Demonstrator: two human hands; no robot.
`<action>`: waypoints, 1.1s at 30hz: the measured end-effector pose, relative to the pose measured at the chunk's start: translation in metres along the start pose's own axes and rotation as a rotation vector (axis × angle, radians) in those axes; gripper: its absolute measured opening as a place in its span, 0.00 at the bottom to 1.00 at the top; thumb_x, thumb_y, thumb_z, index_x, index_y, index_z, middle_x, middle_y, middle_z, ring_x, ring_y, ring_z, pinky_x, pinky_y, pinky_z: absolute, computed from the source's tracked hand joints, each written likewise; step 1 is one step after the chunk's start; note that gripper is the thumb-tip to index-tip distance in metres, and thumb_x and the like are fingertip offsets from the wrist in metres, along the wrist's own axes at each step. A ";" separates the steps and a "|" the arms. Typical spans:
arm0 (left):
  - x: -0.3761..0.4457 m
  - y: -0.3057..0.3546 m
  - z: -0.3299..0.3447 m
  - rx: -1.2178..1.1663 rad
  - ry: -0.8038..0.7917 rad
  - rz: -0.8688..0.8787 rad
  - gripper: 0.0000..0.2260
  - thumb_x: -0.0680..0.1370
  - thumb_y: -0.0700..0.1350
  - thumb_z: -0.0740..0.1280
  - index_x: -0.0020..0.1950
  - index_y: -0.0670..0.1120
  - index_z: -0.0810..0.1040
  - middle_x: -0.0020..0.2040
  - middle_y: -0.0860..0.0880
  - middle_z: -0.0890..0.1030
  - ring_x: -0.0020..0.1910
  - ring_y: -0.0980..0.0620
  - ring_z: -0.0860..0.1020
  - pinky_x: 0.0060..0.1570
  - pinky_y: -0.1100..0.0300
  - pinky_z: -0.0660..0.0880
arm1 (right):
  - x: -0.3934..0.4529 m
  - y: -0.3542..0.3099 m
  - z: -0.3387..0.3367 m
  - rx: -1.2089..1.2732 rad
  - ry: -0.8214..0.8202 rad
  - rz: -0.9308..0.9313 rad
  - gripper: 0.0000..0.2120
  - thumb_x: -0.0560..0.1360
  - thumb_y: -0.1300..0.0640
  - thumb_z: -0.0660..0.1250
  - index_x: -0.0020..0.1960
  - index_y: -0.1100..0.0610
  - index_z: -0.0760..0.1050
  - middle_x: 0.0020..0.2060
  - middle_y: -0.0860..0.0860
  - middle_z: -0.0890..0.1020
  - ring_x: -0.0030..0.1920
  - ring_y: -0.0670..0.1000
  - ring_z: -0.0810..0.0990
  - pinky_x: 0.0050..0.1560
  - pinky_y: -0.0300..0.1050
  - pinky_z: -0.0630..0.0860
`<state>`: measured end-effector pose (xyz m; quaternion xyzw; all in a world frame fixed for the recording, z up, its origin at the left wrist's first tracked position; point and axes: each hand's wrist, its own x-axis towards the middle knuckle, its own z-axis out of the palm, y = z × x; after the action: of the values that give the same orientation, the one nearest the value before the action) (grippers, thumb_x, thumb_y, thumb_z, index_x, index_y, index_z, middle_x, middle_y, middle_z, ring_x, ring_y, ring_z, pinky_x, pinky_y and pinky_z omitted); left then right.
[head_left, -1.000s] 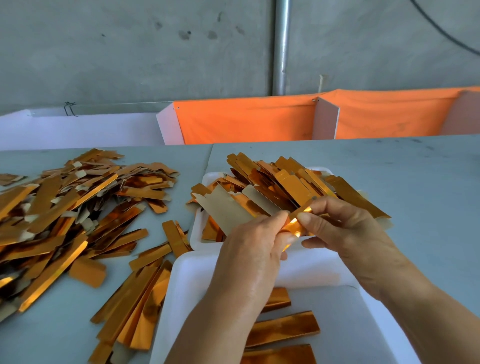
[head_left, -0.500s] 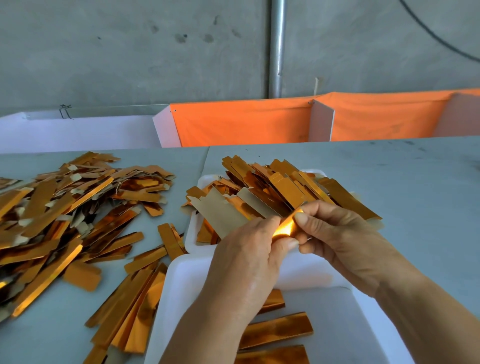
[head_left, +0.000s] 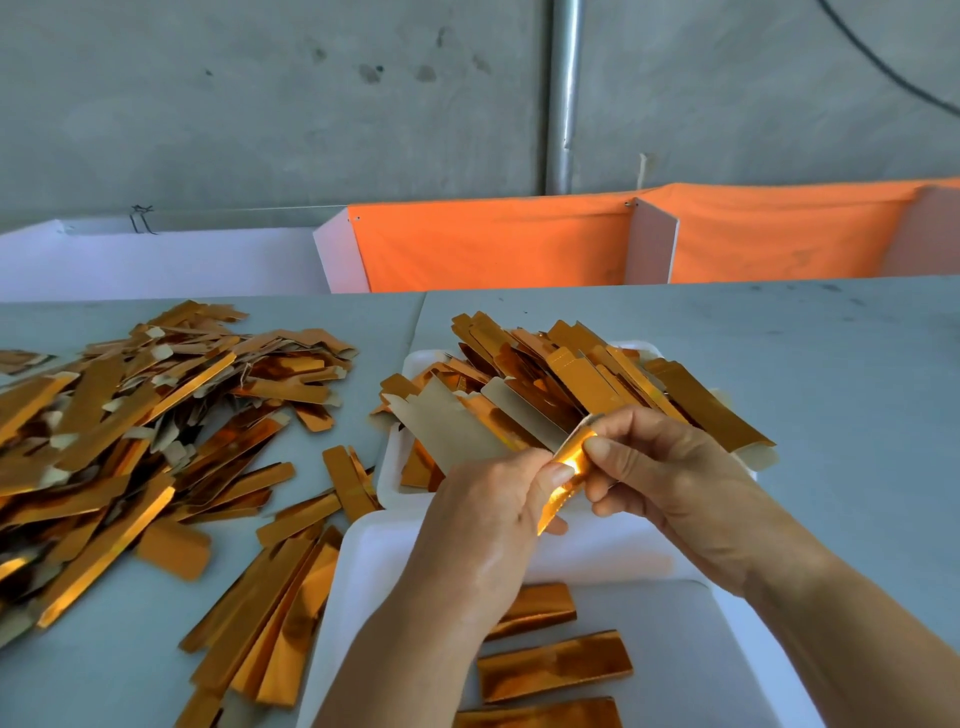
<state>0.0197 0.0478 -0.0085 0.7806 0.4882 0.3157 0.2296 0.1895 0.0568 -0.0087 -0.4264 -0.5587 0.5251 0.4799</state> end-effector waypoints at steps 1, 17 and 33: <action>0.000 -0.001 0.000 -0.014 0.000 -0.010 0.14 0.81 0.53 0.55 0.55 0.51 0.78 0.44 0.54 0.83 0.42 0.63 0.80 0.42 0.67 0.76 | 0.000 0.000 0.000 -0.004 0.001 -0.002 0.10 0.69 0.56 0.67 0.47 0.60 0.78 0.33 0.54 0.82 0.34 0.48 0.81 0.36 0.37 0.77; -0.004 0.008 0.001 0.117 0.016 -0.006 0.09 0.73 0.58 0.68 0.51 0.59 0.73 0.38 0.58 0.77 0.40 0.60 0.76 0.38 0.68 0.71 | 0.000 0.004 0.002 -0.155 0.036 -0.028 0.01 0.74 0.60 0.68 0.44 0.58 0.77 0.28 0.51 0.81 0.28 0.47 0.79 0.31 0.37 0.76; 0.002 -0.002 -0.004 -0.138 0.004 0.000 0.14 0.75 0.50 0.69 0.57 0.66 0.73 0.52 0.64 0.73 0.54 0.69 0.69 0.48 0.77 0.65 | -0.004 -0.009 -0.008 0.129 -0.080 -0.087 0.03 0.68 0.57 0.68 0.40 0.53 0.79 0.32 0.55 0.81 0.31 0.50 0.80 0.31 0.38 0.77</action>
<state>0.0163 0.0504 -0.0063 0.7622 0.4659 0.3502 0.2818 0.1987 0.0534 -0.0007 -0.3489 -0.5604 0.5552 0.5060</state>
